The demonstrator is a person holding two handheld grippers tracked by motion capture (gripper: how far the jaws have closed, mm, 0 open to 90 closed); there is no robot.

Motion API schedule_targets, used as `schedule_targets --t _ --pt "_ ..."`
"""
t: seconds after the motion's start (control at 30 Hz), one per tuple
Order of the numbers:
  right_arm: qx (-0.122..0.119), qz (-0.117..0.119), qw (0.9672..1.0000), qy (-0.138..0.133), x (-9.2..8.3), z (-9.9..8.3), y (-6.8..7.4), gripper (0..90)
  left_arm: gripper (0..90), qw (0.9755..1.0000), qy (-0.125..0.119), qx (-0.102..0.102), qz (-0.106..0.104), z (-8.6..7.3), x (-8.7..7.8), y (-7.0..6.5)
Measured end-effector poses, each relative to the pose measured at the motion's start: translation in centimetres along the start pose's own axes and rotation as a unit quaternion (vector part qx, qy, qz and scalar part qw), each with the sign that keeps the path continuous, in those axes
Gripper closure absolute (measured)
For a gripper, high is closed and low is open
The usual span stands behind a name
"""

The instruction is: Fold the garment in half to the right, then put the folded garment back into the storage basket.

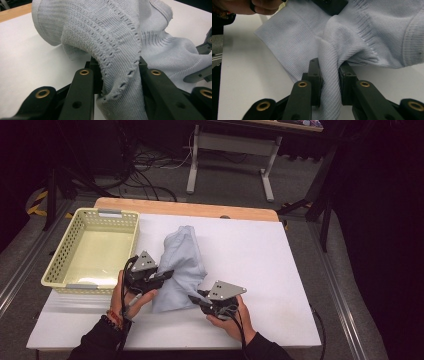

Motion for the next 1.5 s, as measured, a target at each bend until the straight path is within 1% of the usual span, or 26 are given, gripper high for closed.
schedule_targets --t 0.1,0.23,0.3,0.43,0.5,0.53,0.6,0.63,0.7,0.73,0.87,0.93,1.0,1.07,1.1,1.17,1.2,1.27,1.33,1.4,1.43,1.5 --pt "0.000 0.000 1.0000 -0.001 -0.1 0.1 -0.1 76.2 70.9 1.0000 -0.001 0.004 0.000 0.1 -0.1 0.1" --pt "-0.003 -0.002 1.0000 -0.003 -0.1 0.3 -0.2 76.2 70.9 1.0000 -0.002 0.001 0.000 0.2 -0.1 0.2" --pt "-0.001 0.001 1.0000 -0.004 -0.1 0.5 -0.3 76.2 71.0 1.0000 0.001 0.003 -0.004 0.4 -0.3 0.4" --pt "-0.005 0.000 0.9999 -0.009 -0.1 1.1 -0.4 76.2 71.1 0.9999 -0.001 0.009 0.013 0.9 -0.9 0.5" --pt "-0.007 -0.001 0.9999 -0.011 0.0 1.3 -0.5 76.2 71.2 0.9999 -0.001 0.010 0.014 1.0 -1.1 0.6" --pt "-0.008 -0.001 0.9998 -0.016 0.1 1.8 -0.5 76.2 71.1 0.9998 0.000 0.011 0.016 1.3 -1.5 1.0" --pt "-0.008 -0.001 0.9998 -0.017 0.1 1.9 -0.5 76.2 71.2 0.9998 0.001 0.010 0.015 1.4 -1.6 1.1" --pt "-0.011 -0.003 0.9997 -0.020 0.1 2.4 -0.6 76.2 71.1 0.9996 0.002 0.015 0.024 1.7 -1.9 1.4" --pt "-0.011 -0.003 0.9997 -0.022 0.1 2.6 -0.7 76.2 71.2 0.9996 0.003 0.015 0.025 1.9 -2.1 1.4" --pt "-0.011 -0.003 0.9996 -0.025 0.2 3.0 -0.8 76.2 71.1 0.9995 0.002 0.016 0.029 2.0 -2.3 1.5" --pt "-0.014 -0.003 0.9995 -0.029 0.4 3.7 -1.1 76.2 71.1 0.9992 0.003 0.018 0.037 2.3 -2.7 1.9" --pt "-0.016 -0.002 0.9994 -0.030 0.6 4.0 -1.1 76.2 71.1 0.9990 0.003 0.016 0.041 2.3 -3.0 2.4" --pt "-0.018 -0.002 0.9993 -0.031 0.7 4.2 -1.1 76.2 71.1 0.9990 0.004 0.014 0.042 2.3 -3.1 2.6" --pt "-0.020 0.001 0.9993 -0.033 1.2 4.8 -1.1 76.2 71.2 0.9989 0.005 0.011 0.046 2.2 -3.6 3.2" --pt "-0.020 0.003 0.9992 -0.034 1.3 5.1 -1.1 76.2 71.1 0.9989 0.005 0.011 0.046 2.2 -3.6 3.2" --pt "-0.024 0.002 0.9991 -0.035 1.6 5.5 -1.0 76.2 71.2 0.9988 0.006 0.007 0.049 2.1 -4.1 3.8" --pt "-0.024 0.002 0.9991 -0.035 1.6 5.5 -1.0 76.2 71.1 0.9988 0.006 0.007 0.049 2.1 -4.1 3.8" --pt "-0.025 0.006 0.9989 -0.039 2.0 6.2 -1.0 76.2 71.1 0.9985 0.006 0.004 0.054 2.0 -4.5 4.4" --pt "-0.023 0.010 0.9989 -0.040 2.4 6.7 -1.0 76.2 71.1 0.9984 0.007 0.002 0.055 1.9 -4.7 4.6" --pt "-0.026 0.008 0.9987 -0.043 2.8 7.2 -1.0 76.2 71.1 0.9982 0.004 -0.003 0.061 1.8 -5.1 5.3" --pt "-0.026 0.008 0.9987 -0.043 2.8 7.2 -1.0 76.2 71.0 0.9982 0.004 -0.003 0.061 1.8 -5.1 5.3" --pt "-0.022 0.013 0.9986 -0.047 3.4 7.9 -1.0 76.2 71.0 0.9977 0.005 -0.007 0.067 1.8 -5.4 6.1"
Point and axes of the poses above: each handheld gripper's, and its own axes: x roughly forward along the jaws, z roughly out of its top, y roughly to its left, the point moved 5 cm from there along x, roughly forward along the jaws, and after that the axes turned 13 degrees about y, right-handed, at the moved point
